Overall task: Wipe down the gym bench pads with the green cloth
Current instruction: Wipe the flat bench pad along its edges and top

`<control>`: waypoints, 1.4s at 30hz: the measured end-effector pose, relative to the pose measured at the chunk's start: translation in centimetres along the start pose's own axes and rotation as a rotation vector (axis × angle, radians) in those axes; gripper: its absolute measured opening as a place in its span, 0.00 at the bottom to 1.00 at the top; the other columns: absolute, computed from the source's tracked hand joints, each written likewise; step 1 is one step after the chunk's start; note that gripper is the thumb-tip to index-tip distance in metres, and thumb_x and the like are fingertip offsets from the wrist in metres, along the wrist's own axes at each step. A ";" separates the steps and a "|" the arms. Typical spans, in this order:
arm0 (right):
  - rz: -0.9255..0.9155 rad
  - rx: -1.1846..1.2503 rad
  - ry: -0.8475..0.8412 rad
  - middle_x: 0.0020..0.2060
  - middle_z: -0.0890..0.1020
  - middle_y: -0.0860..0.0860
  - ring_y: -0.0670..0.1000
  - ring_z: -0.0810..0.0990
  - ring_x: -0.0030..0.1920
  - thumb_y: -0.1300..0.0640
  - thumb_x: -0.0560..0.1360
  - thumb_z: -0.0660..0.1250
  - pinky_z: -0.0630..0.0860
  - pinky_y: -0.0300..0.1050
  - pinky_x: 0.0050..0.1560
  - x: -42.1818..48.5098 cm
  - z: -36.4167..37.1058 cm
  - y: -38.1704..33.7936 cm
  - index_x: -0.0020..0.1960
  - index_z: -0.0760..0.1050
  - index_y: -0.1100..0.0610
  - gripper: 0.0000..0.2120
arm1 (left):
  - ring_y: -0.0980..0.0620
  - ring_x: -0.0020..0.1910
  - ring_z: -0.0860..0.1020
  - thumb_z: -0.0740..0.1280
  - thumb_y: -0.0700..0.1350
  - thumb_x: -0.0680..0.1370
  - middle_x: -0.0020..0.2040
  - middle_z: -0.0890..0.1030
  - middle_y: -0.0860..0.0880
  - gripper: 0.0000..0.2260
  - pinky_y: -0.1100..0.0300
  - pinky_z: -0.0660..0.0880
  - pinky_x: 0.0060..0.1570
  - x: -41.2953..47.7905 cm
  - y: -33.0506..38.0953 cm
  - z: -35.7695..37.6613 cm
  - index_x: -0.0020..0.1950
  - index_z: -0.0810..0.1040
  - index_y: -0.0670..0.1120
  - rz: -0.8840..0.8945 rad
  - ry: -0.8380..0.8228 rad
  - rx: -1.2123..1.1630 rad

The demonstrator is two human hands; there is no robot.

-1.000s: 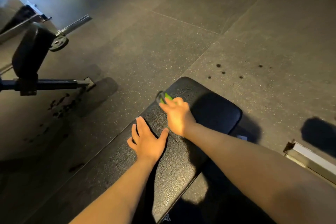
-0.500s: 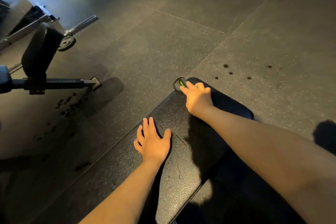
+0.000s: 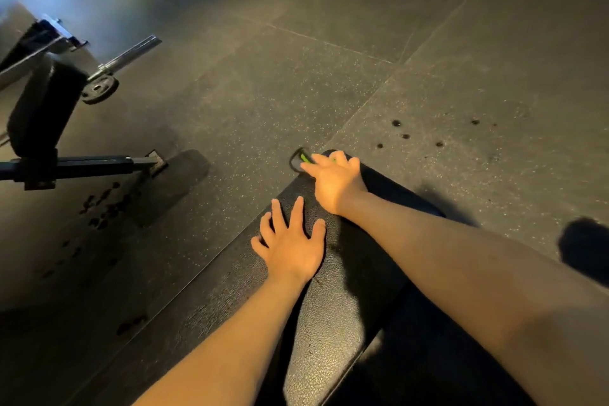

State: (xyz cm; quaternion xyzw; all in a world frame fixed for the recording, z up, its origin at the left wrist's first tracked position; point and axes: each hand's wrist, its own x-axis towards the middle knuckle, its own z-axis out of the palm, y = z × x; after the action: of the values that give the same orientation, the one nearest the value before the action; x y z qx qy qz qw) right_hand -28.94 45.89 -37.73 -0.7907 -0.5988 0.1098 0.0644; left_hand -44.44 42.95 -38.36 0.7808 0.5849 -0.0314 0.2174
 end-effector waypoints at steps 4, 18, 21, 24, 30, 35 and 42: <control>0.151 0.106 0.077 0.69 0.70 0.49 0.57 0.65 0.65 0.56 0.78 0.59 0.64 0.53 0.60 0.5 -0.3 2.9 0.75 0.65 0.45 0.25 | 0.47 0.79 0.42 0.50 0.68 0.80 0.82 0.41 0.53 0.28 0.37 0.40 0.73 0.1 -0.2 0.9 0.79 0.48 0.67 0.010 0.043 0.014; 0.299 0.097 0.153 0.71 0.70 0.48 0.55 0.66 0.65 0.55 0.79 0.58 0.64 0.53 0.64 -5.9 0.3 2.0 0.75 0.66 0.46 0.24 | 0.46 0.79 0.41 0.48 0.68 0.80 0.82 0.39 0.53 0.28 0.39 0.41 0.74 0.3 -0.7 1.1 0.79 0.46 0.67 0.041 0.025 0.013; 0.326 0.226 0.011 0.71 0.71 0.48 0.55 0.66 0.66 0.57 0.78 0.61 0.64 0.52 0.67 -7.5 -1.8 0.1 0.73 0.69 0.46 0.24 | 0.46 0.80 0.40 0.52 0.67 0.81 0.82 0.39 0.53 0.28 0.40 0.41 0.75 -0.2 -0.5 -0.4 0.80 0.47 0.66 0.022 -0.084 -0.015; 0.439 0.475 -0.124 0.67 0.74 0.54 0.57 0.70 0.65 0.61 0.78 0.62 0.70 0.53 0.66 -7.7 -5.7 -2.1 0.72 0.72 0.45 0.24 | 0.44 0.81 0.45 0.57 0.61 0.83 0.83 0.46 0.48 0.27 0.43 0.44 0.76 0.4 -0.4 -3.7 0.81 0.55 0.60 0.039 -0.260 -0.160; 0.508 0.836 -0.142 0.68 0.76 0.51 0.53 0.73 0.68 0.66 0.79 0.60 0.72 0.48 0.67 -8.8 -14.1 -10.4 0.71 0.73 0.50 0.23 | 0.50 0.61 0.76 0.58 0.53 0.84 0.63 0.79 0.48 0.12 0.53 0.71 0.65 -2.3 0.5 -15.7 0.63 0.77 0.52 -0.202 -0.382 -0.926; 0.543 1.026 -0.211 0.65 0.76 0.48 0.48 0.74 0.65 0.67 0.80 0.60 0.73 0.33 0.54 -12.2 -23.8 -18.1 0.71 0.71 0.50 0.23 | 0.51 0.57 0.78 0.59 0.56 0.84 0.56 0.82 0.49 0.13 0.50 0.73 0.63 -7.8 -0.2 -27.9 0.58 0.80 0.52 -0.258 -0.446 -1.050; 0.588 1.077 -0.239 0.62 0.78 0.50 0.50 0.78 0.63 0.71 0.76 0.62 0.78 0.48 0.62 -13.2 -34.3 -23.0 0.70 0.68 0.47 0.28 | 0.49 0.52 0.81 0.66 0.55 0.80 0.51 0.84 0.47 0.11 0.49 0.78 0.57 -10.9 0.3 -37.7 0.55 0.81 0.50 -0.288 -0.414 -1.056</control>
State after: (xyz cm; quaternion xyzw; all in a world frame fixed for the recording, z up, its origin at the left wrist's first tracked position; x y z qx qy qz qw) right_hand -45.20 40.57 2.09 -0.7615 -0.2198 0.4969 0.3535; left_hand -55.31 47.25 -0.89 0.4571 0.5668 0.0831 0.6803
